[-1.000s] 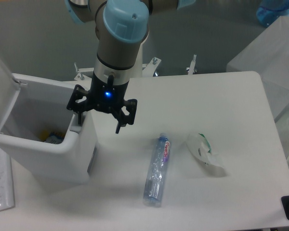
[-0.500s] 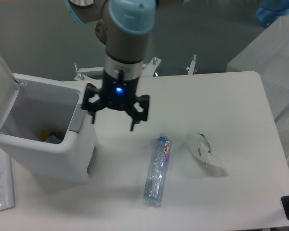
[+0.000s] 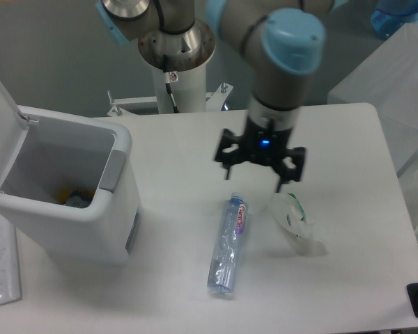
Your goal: Open the trash can
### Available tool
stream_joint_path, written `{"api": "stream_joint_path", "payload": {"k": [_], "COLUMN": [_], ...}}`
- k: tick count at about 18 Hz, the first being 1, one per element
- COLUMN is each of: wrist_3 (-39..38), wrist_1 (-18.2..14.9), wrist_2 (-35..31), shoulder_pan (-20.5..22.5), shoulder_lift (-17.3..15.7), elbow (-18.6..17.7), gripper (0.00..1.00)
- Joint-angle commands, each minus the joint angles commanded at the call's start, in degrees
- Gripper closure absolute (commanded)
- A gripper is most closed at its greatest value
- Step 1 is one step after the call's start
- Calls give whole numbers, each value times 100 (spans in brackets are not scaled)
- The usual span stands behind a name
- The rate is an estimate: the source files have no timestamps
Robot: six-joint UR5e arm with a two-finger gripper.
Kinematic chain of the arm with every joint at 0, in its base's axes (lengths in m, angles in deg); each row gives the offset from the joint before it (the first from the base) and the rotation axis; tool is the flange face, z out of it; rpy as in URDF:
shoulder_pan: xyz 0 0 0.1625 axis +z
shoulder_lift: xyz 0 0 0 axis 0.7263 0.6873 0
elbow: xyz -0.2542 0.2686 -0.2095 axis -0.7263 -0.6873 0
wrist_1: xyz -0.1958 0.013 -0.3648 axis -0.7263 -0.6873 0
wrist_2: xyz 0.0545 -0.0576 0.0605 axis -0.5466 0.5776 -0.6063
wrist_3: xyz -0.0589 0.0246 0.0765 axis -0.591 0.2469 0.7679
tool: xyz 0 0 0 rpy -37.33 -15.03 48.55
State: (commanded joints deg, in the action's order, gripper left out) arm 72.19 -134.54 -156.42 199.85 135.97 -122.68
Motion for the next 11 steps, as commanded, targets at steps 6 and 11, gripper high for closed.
{"api": "stream_joint_path", "payload": {"k": [6, 11], "wrist_3": [777, 777], "wrist_1": [52, 834], "wrist_2": [-80, -80], "shoulder_pan": [229, 247], "shoulder_lift": [158, 220], "elbow": [-88, -448], "gripper": [0, 0]}}
